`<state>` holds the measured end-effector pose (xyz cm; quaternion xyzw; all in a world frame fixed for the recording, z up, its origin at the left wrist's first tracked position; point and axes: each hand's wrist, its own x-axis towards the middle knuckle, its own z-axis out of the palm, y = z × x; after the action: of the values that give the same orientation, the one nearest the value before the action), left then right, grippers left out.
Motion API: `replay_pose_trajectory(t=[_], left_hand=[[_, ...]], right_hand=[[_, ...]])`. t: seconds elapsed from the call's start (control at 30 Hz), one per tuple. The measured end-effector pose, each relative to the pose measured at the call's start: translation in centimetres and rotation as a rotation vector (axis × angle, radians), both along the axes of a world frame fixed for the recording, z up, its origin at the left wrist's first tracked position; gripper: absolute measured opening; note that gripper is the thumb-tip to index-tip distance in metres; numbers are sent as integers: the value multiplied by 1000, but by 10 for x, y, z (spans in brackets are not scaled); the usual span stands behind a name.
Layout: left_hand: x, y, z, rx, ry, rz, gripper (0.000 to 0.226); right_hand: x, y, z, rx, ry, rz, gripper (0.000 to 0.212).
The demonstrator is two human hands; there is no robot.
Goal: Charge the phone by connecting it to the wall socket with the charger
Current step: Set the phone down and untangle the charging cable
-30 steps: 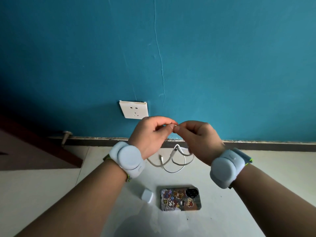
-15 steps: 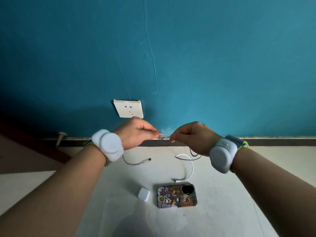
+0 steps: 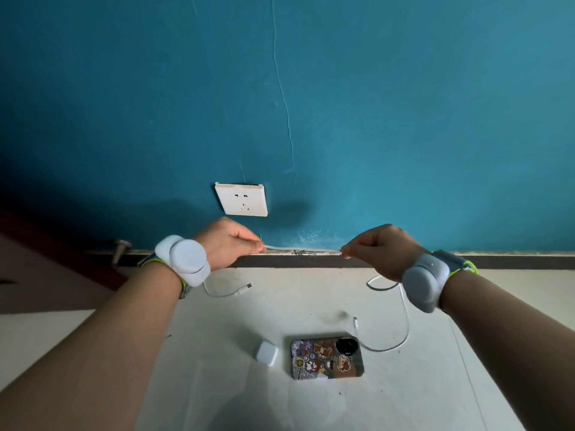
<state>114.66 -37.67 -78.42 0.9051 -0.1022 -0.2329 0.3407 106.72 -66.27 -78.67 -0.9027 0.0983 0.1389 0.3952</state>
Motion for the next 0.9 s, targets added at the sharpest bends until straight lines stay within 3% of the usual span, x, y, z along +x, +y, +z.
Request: replay_pose_trajectory(t=[0.5, 0.9], left_hand=[[1, 4, -9, 169, -100, 45, 17], [-8, -28, -21, -132, 74, -7, 9]], right_hand=[[3, -33, -12, -185, -41, -89, 16], [9, 12, -8, -135, -121, 58, 16]])
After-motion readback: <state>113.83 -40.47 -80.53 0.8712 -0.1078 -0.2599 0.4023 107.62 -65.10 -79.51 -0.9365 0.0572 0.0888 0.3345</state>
